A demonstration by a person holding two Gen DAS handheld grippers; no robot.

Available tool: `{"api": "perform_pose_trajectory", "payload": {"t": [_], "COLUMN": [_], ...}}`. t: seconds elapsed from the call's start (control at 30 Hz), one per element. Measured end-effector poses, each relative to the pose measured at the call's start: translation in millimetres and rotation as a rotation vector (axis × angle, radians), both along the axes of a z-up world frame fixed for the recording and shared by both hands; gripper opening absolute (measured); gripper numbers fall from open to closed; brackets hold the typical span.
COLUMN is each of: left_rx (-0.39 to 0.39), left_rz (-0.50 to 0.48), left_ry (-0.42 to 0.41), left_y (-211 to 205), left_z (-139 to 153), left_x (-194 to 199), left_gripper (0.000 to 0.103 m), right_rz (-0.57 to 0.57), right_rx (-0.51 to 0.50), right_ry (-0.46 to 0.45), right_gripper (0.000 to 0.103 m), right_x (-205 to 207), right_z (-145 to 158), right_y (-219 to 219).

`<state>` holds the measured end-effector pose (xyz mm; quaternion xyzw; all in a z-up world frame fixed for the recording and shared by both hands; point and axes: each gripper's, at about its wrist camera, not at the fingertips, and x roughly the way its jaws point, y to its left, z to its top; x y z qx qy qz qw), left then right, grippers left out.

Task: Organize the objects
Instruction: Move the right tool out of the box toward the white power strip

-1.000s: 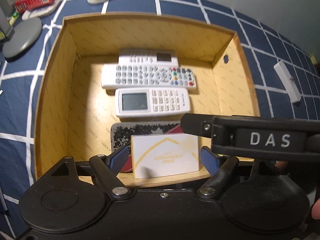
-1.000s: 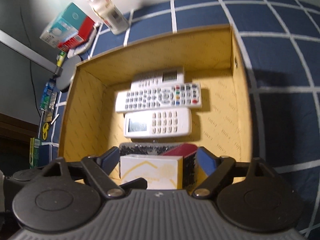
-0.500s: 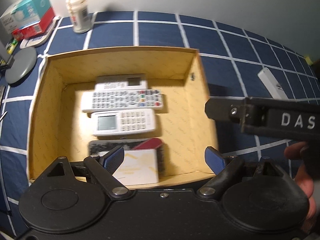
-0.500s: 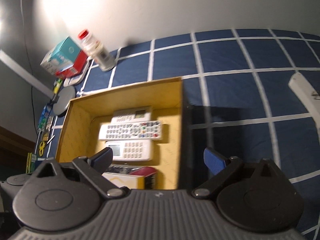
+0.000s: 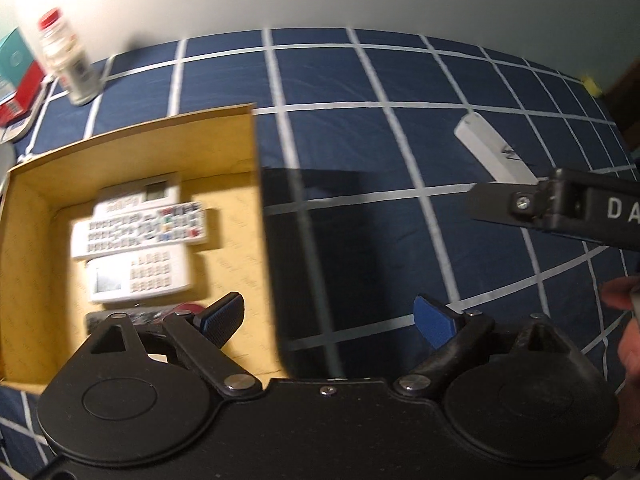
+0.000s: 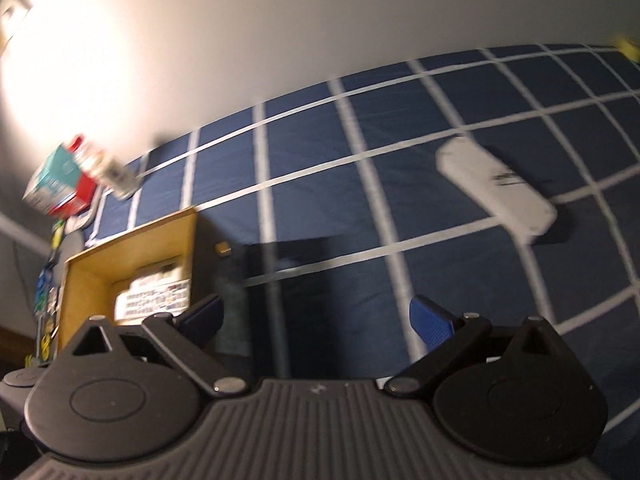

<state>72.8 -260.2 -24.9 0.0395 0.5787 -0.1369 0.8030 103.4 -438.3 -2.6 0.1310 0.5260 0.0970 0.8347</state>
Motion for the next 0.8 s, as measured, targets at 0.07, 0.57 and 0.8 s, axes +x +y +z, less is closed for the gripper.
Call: {"api": "perform_pose_trajectory", "payload": {"t": [0.07, 0.57, 0.8], "left_rx": [0.000, 0.023, 0.059], "left_rz": [-0.015, -0.127, -0.221], "left_ry": [-0.004, -0.028, -0.016], "left_y": [-15, -114, -153], "left_z": [-3, -25, -50], "left_x": [3, 51, 87], "left_gripper": [0.092, 0.099, 0.099], "right_rz": [-0.039, -0.339, -0.461], "right_rx": [-0.003, -0.013, -0.008], "right_ry": [0.002, 0.057, 0.119], "right_gripper": [0.099, 0.100, 0.100], "right_x": [3, 39, 70], "right_z": [0, -14, -41], "right_y": [-19, -134, -162]}}
